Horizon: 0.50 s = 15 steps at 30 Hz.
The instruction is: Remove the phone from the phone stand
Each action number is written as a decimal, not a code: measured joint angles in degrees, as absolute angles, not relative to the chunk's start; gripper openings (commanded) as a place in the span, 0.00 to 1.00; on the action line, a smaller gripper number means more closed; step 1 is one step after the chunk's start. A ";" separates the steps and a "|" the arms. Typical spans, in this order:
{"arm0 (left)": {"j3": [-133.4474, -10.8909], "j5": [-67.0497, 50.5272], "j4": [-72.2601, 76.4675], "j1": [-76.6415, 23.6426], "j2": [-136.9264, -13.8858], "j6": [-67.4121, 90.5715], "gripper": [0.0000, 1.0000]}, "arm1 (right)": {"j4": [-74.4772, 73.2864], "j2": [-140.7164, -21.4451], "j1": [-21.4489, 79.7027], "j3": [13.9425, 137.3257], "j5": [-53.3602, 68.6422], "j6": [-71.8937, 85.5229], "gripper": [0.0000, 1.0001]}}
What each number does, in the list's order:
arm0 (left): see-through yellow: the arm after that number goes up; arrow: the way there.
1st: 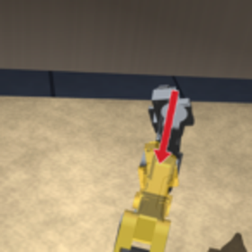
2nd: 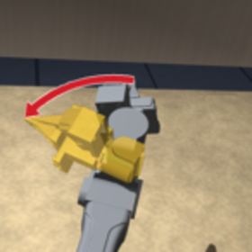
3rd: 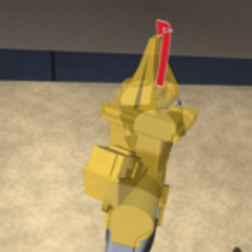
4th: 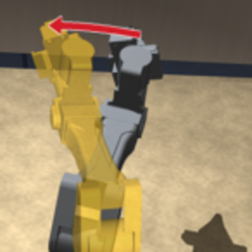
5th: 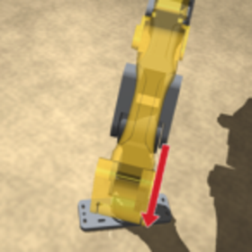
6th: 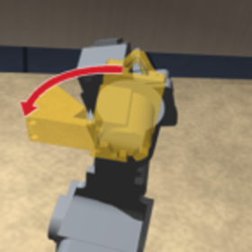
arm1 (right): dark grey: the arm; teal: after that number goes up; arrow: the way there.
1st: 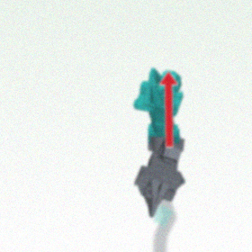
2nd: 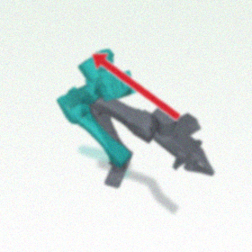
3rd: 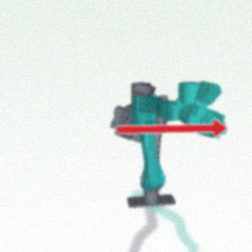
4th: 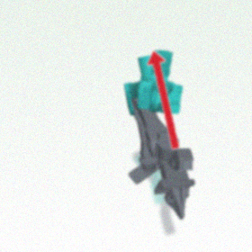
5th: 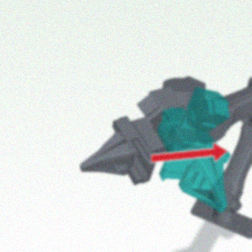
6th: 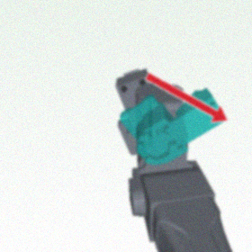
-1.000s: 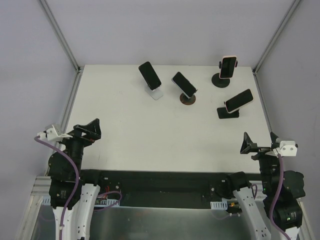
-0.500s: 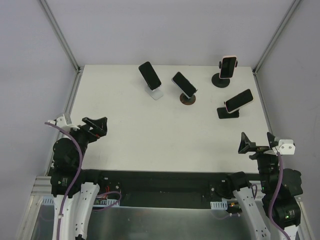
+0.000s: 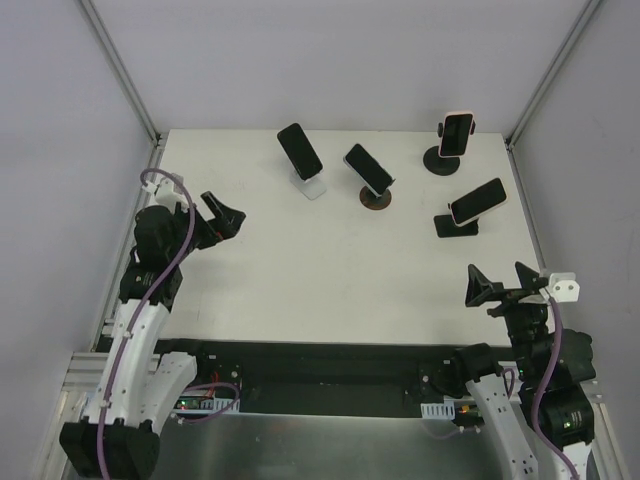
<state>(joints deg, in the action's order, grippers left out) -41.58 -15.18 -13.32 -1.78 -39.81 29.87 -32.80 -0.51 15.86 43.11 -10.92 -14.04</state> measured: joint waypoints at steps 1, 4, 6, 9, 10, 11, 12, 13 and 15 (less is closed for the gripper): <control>-41.80 -16.21 -11.25 -1.78 -42.35 29.89 0.99 | -32.73 -0.51 15.86 43.13 -10.52 -13.87 0.96; -42.81 -18.72 -3.79 -1.78 -51.11 30.02 0.99 | -32.42 -0.51 15.86 43.18 -8.80 -13.65 0.96; -44.31 -20.14 0.71 -1.78 -57.98 30.15 0.99 | -32.27 -0.51 15.86 43.20 -7.70 -13.58 0.96; -49.52 -23.59 5.65 -1.78 -69.56 30.52 0.96 | -31.92 -0.69 15.86 43.51 -6.61 -13.10 0.96; -51.96 -24.86 7.31 -1.78 -73.82 30.70 0.95 | -31.77 -0.86 15.86 43.64 -6.44 -12.99 0.96; -54.22 -26.22 9.04 -1.78 -77.65 30.87 0.94 | -31.62 -1.23 15.86 43.88 -6.20 -12.86 0.96; -56.05 -27.46 10.57 -1.78 -80.97 31.11 0.94 | -31.48 -1.85 15.86 44.23 -5.91 -12.86 0.96; -57.98 -28.82 12.32 -1.80 -84.16 31.48 0.93 | -31.46 -2.42 15.86 44.53 -5.67 -12.86 0.96; -61.49 -30.74 15.90 -1.91 -90.02 32.45 0.92 | -31.48 -3.92 15.88 45.50 -5.19 -12.99 0.96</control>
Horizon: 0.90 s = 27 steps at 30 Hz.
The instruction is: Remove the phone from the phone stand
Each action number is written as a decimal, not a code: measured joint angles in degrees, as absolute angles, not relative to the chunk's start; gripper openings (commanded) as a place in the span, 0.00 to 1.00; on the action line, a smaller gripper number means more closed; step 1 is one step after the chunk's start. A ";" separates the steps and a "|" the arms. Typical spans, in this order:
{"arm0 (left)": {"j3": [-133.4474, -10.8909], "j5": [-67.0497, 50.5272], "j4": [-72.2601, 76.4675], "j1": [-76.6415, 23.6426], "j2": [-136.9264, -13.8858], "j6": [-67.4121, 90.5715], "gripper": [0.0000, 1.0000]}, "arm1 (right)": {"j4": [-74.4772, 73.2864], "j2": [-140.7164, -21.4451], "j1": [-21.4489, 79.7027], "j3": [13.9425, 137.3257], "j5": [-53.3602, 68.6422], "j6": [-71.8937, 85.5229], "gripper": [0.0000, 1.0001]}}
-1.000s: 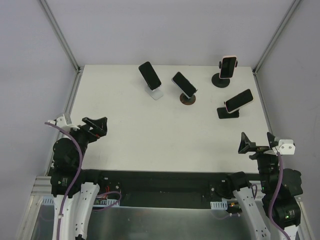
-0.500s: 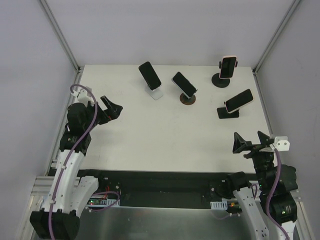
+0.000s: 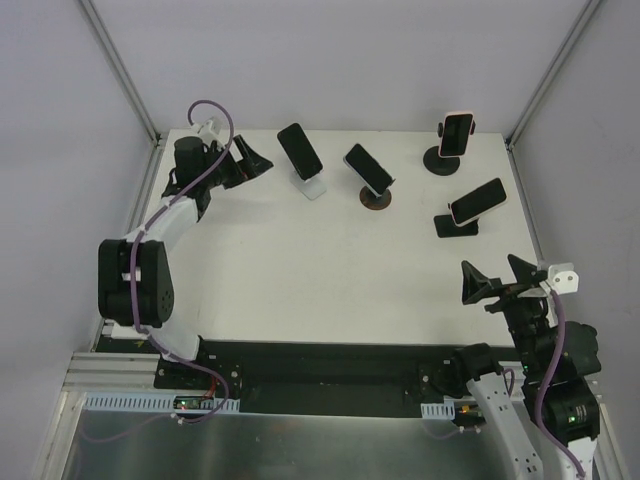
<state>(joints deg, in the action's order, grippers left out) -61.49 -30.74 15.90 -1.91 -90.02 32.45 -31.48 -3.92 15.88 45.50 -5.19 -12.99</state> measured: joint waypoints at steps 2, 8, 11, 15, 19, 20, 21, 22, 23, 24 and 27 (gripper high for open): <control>-64.90 -32.21 18.61 -2.17 -95.24 32.91 0.91 | -31.51 -5.30 15.88 46.68 -5.02 -13.17 0.96; -73.60 -34.17 24.29 -3.14 -108.64 34.11 0.83 | -32.01 -7.09 15.90 49.93 -5.02 -13.37 0.96; -77.21 -34.65 25.91 -3.81 -113.58 34.68 0.78 | -32.84 -7.09 15.90 50.74 -5.04 -13.04 0.96; -82.15 -35.88 28.51 -4.40 -119.35 36.58 0.68 | -34.13 -7.09 15.90 50.89 -5.30 -12.05 0.96; -85.78 -36.01 30.06 -5.23 -122.78 37.41 0.60 | -35.09 -7.07 15.90 50.89 -5.96 -10.68 0.96; -86.63 -35.99 30.48 -5.45 -123.57 37.78 0.56 | -35.38 -7.07 15.90 50.89 -6.15 -10.39 0.96; -87.61 -36.03 30.89 -5.74 -124.36 38.17 0.54 | -35.64 -7.07 15.90 50.89 -6.31 -10.00 0.96; -88.49 -36.03 31.14 -6.07 -125.01 38.50 0.49 | -35.88 -7.07 15.90 50.89 -6.46 -9.72 0.96; -89.25 -36.07 31.35 -6.13 -125.64 38.81 0.48 | -36.07 -7.07 15.90 50.89 -6.66 -9.43 0.96; -89.84 -36.10 31.57 -6.44 -126.21 39.18 0.46 | -36.32 -7.07 15.90 50.89 -6.72 -9.21 0.96; -90.63 -36.27 32.03 -6.79 -127.33 39.70 0.37 | -36.91 -7.07 15.90 50.89 -7.01 -8.54 0.96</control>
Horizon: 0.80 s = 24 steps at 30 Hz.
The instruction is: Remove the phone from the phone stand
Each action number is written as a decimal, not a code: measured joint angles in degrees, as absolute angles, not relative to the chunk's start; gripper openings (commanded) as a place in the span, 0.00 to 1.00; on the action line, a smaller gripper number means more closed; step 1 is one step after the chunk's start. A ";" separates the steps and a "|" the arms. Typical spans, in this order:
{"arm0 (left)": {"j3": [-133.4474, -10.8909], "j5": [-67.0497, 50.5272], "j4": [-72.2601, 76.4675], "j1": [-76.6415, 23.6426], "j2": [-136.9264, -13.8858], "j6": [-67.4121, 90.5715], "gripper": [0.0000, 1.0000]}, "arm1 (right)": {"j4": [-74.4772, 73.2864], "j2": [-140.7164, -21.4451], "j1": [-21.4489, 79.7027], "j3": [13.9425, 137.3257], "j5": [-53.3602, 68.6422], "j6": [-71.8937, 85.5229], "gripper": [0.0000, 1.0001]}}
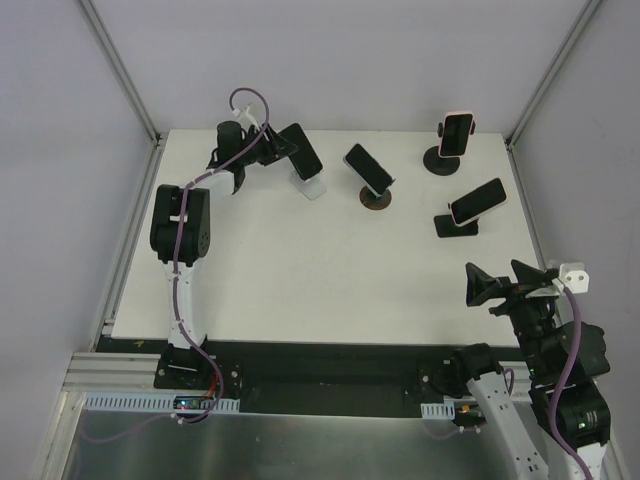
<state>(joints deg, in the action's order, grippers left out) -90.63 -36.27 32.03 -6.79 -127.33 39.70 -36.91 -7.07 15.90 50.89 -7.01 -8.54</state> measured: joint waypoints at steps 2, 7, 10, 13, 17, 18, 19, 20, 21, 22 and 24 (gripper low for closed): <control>-90.63 -36.69 31.90 -6.83 -127.50 39.94 0.28 | -37.10 -7.05 15.90 50.89 -7.25 -8.12 0.96; -90.63 -37.41 32.32 -6.79 -127.50 40.10 0.09 | -37.39 -6.70 15.90 50.89 -7.46 -7.46 0.96; -90.63 -38.13 32.42 -6.79 -127.50 40.58 0.00 | -37.45 -6.09 15.90 50.85 -7.84 -6.98 0.96; -90.54 -38.35 32.71 -6.94 -127.48 40.82 0.00 | -37.47 -5.65 15.90 50.76 -8.27 -6.63 0.96; -88.77 -38.54 33.01 -6.92 -126.50 40.84 0.00 | -37.43 -5.63 15.90 50.68 -8.36 -6.57 0.96; -88.03 -38.50 33.10 -6.92 -125.95 40.77 0.00 | -37.39 -5.63 15.90 50.59 -8.36 -6.57 0.96; -87.11 -38.48 33.08 -6.92 -125.25 40.58 0.00 | -37.32 -5.63 15.90 50.43 -8.34 -6.57 0.96; -86.24 -38.46 32.75 -6.92 -124.46 40.27 0.00 | -37.32 -5.63 15.90 50.33 -8.34 -6.59 0.96; -85.60 -38.48 32.34 -6.92 -123.83 39.97 0.00 | -37.30 -5.63 15.90 50.15 -8.32 -6.57 0.96; -84.68 -38.46 31.92 -6.92 -122.98 39.55 0.00 | -37.34 -5.63 15.90 50.06 -8.32 -6.59 0.96; -83.02 -38.50 30.65 -6.90 -121.34 38.89 0.00 | -37.34 -5.63 15.90 50.00 -8.27 -6.59 0.96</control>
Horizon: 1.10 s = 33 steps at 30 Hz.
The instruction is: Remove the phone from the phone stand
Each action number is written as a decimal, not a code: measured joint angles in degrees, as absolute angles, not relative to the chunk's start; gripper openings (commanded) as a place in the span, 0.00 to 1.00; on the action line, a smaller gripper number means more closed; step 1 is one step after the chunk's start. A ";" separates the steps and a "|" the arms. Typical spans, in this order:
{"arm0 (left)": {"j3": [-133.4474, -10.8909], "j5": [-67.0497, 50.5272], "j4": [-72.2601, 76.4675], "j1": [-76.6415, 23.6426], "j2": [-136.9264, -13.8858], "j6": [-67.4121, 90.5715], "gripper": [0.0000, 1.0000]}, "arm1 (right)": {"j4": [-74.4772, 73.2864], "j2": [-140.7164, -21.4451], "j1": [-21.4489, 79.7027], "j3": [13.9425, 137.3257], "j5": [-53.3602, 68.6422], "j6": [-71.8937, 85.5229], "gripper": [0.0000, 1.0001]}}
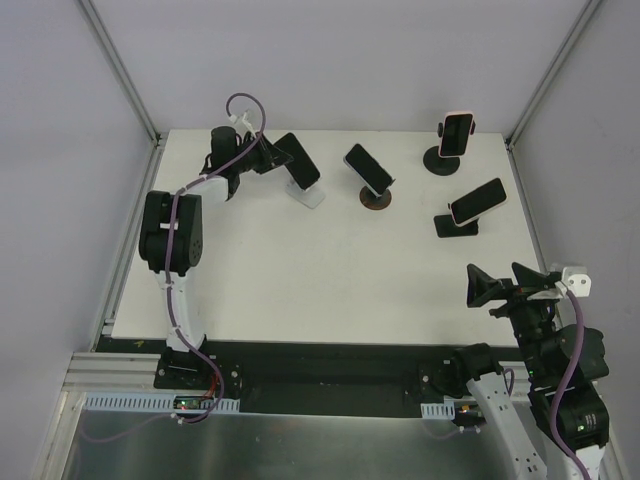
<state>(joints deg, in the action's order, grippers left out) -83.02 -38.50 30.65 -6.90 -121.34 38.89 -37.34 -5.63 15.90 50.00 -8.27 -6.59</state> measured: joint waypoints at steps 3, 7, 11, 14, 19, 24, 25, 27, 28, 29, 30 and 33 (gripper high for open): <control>-80.95 -38.98 28.51 -6.74 -118.96 37.78 0.00 | -37.30 -5.63 15.90 50.00 -8.21 -6.63 0.96; -76.69 -39.42 26.87 -6.63 -115.20 36.32 0.00 | -37.21 -5.63 15.90 49.95 -8.08 -6.74 0.96; -71.37 -40.66 25.67 -6.66 -110.54 34.57 0.00 | -37.01 -5.78 15.90 49.76 -7.25 -7.09 0.96; -67.13 -42.11 24.73 -6.63 -106.76 33.04 0.00 | -36.12 -6.26 15.90 49.47 -6.31 -7.49 0.96; -61.01 -44.99 24.08 -6.63 -101.71 31.00 0.00 | -34.35 -8.27 15.90 48.25 -3.77 -8.12 0.96; -56.42 -46.44 24.25 -6.66 -97.82 29.85 0.00 | -31.99 -11.29 15.90 47.00 -0.01 -8.62 0.96; -55.79 -46.52 24.40 -6.66 -97.34 29.71 0.00 | -31.73 -11.79 15.90 46.89 0.58 -8.67 0.96; -54.78 -46.70 25.17 -6.66 -96.68 29.47 0.00 | -30.72 -12.84 15.90 46.59 2.04 -8.86 0.96; -54.08 -46.70 25.85 -6.63 -96.36 29.36 0.00 | -30.22 -13.15 15.90 46.39 2.63 -9.04 0.96; -53.39 -46.70 26.61 -6.63 -95.92 29.32 0.00 | -29.74 -13.32 15.90 46.13 3.29 -9.13 0.96; -52.71 -46.70 27.22 -6.55 -95.48 29.32 0.00 | -29.34 -13.43 15.90 45.91 3.92 -9.26 0.96; -50.30 -46.83 29.82 -6.39 -94.17 29.39 0.00 | -28.47 -13.82 15.90 45.45 5.69 -9.47 0.96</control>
<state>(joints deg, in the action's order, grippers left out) -50.30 -46.83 29.82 -6.39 -94.17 29.39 -28.47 -13.82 15.90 45.45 5.69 -9.47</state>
